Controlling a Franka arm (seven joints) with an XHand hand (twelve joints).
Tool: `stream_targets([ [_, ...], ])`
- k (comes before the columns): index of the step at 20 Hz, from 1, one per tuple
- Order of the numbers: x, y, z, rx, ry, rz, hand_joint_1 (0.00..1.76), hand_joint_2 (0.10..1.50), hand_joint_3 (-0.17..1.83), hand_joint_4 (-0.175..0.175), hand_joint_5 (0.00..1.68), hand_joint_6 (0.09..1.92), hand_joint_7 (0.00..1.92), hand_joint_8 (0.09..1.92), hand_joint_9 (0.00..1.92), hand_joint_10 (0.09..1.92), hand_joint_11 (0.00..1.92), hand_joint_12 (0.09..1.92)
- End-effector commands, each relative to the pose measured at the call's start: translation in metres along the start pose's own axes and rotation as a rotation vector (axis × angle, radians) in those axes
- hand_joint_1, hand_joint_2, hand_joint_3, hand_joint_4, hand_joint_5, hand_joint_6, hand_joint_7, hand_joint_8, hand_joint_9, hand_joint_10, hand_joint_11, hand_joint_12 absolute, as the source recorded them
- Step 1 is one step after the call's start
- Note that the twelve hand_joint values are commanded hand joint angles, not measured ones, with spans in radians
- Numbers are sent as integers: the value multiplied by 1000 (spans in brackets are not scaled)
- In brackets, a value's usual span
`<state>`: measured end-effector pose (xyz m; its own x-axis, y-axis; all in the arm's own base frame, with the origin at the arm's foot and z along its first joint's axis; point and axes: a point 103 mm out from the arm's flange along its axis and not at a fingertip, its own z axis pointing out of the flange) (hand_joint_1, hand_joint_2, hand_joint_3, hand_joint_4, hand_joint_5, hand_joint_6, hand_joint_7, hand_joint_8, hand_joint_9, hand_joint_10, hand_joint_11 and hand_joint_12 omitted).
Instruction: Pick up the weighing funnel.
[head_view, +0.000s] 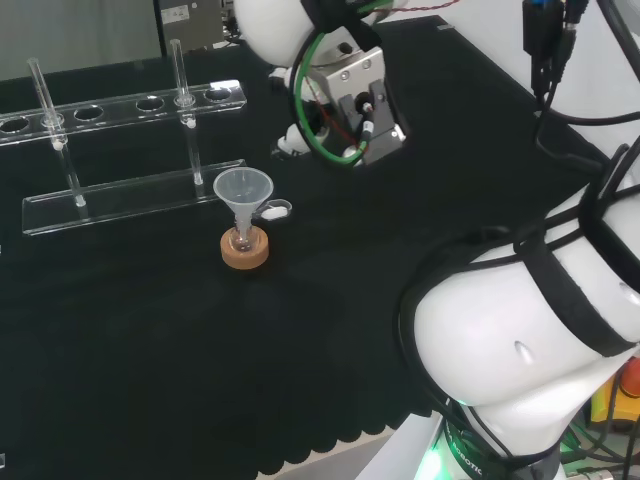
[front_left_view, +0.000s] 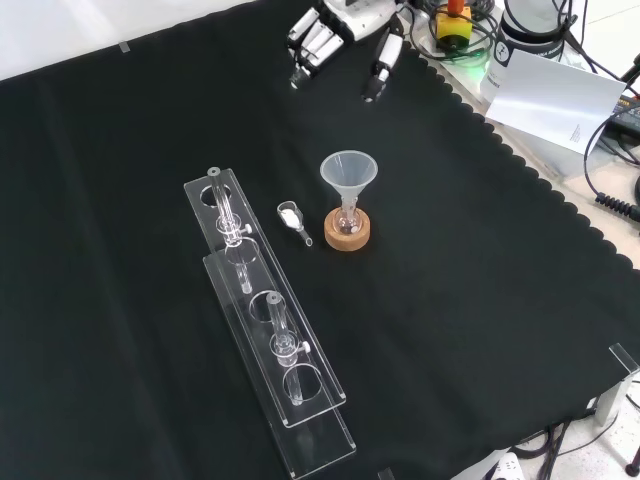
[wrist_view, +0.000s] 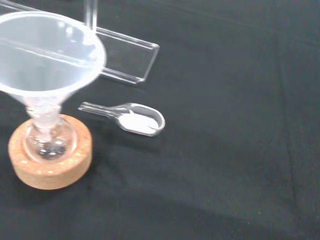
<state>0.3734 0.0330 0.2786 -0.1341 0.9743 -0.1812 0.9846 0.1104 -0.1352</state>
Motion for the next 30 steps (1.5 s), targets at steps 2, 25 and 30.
stream_targets([
  [2,-28,4,24,28,68,23,689,972,-175,-72,313,87,337,721,601,590,342,1332],
  [25,-20,71,126,99,213,-3,824,1008,-175,-68,444,87,427,717,635,573,389,1310],
  [30,-13,84,141,106,214,-26,844,1007,-175,-69,453,87,439,718,643,570,396,1304],
])
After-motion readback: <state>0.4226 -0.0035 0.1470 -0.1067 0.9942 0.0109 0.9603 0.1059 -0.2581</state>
